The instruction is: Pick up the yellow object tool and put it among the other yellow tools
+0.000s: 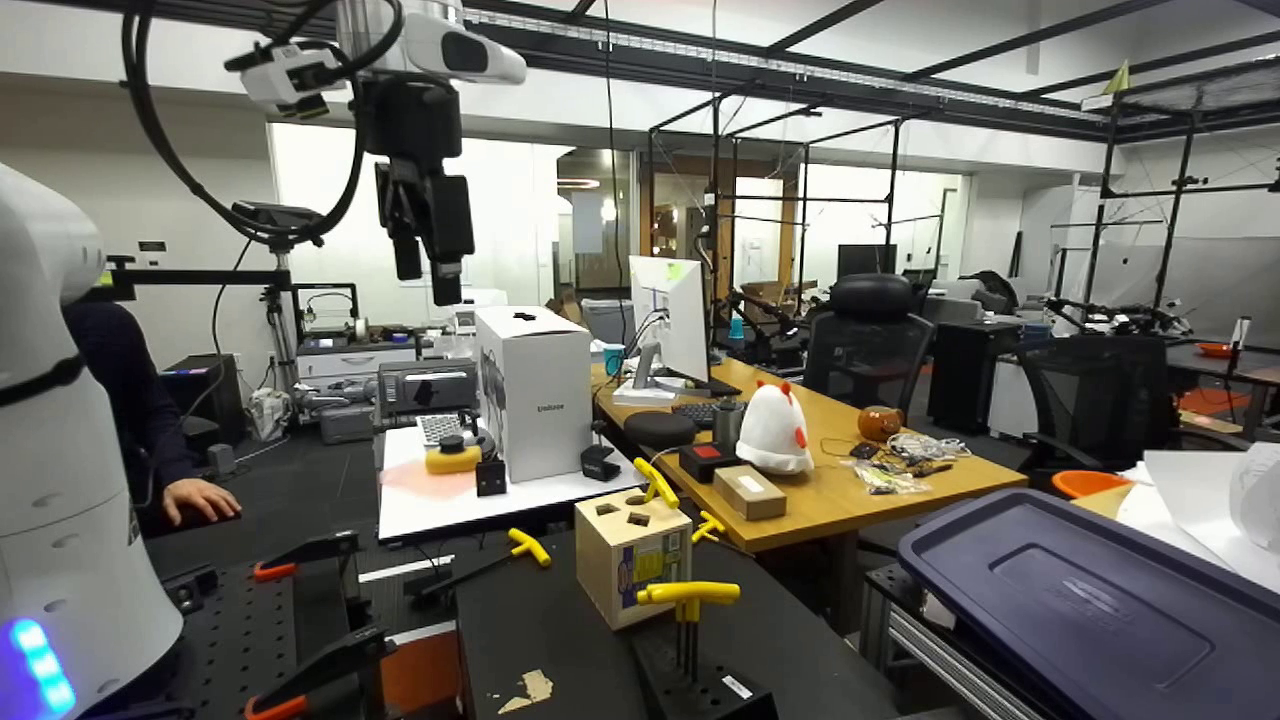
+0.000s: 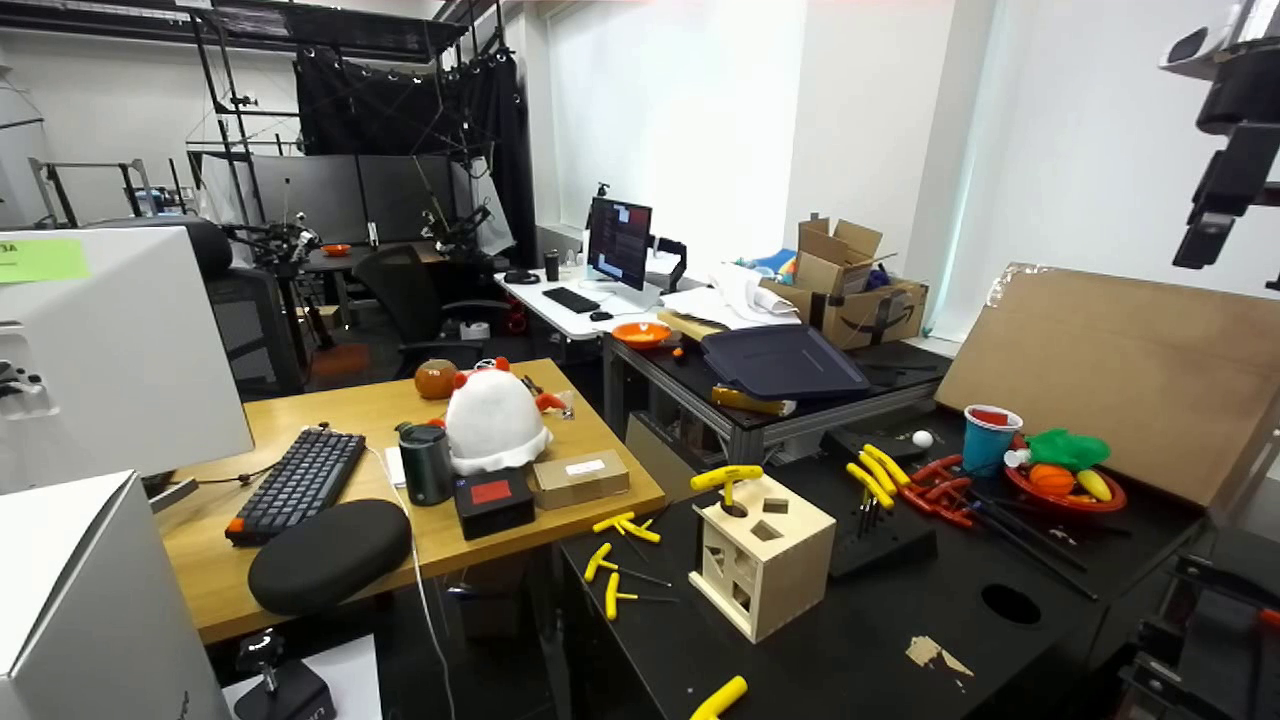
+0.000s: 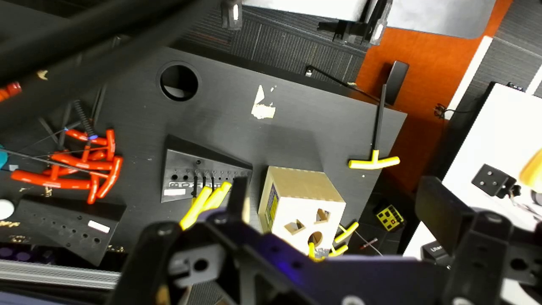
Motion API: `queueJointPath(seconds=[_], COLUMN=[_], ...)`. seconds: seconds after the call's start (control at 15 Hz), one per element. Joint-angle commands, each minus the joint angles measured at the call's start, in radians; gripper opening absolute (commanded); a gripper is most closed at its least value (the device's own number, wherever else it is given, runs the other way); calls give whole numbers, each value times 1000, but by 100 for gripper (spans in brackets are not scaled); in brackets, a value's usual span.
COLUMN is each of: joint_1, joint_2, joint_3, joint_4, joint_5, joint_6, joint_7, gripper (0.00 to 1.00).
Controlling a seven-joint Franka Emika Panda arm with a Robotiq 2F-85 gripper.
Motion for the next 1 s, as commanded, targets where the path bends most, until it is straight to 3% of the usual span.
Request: queueJointPath(seconds=[0.0,0.6,0.93], joint_1=[-8,-8,23], joint_2=[2,2,61], joint_3=[7,7,4], joint_4=[2,2,-31], joint_5=[6,6,35], joint_6=[-2,-2,66], joint_7=[-5,-5,-9], gripper=[100,100,100])
